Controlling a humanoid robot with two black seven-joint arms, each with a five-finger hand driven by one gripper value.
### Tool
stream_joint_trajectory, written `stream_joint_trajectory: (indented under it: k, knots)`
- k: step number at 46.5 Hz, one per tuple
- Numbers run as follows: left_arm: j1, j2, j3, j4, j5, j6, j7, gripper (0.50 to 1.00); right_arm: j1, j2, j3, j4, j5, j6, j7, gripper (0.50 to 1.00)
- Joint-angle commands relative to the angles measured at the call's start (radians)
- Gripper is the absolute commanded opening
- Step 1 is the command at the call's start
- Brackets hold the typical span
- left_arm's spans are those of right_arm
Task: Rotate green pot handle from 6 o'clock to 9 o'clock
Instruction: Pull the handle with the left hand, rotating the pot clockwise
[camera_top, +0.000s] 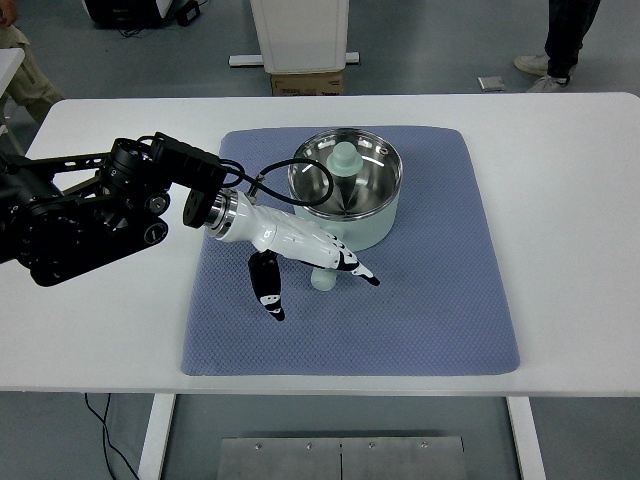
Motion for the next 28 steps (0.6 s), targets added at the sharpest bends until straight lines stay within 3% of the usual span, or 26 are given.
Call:
stream_joint_trajectory:
  k: [1,16,28]
  knots:
    - [-0.001,0.003,0.0,0.001,0.009,0.0,-0.005,1.0,0.0,0.0,0.0,0.0,0.0,0.0,0.0,1.0]
    - [-0.013,0.007,0.023,0.003,0.078,0.002,-0.059,1.0,0.0,0.0,0.0,0.0,0.0,0.0,0.0,1.0]
    - [-0.015,0.007,0.026,0.003,0.107,0.002,-0.063,1.0,0.0,0.0,0.0,0.0,0.0,0.0,0.0,1.0]
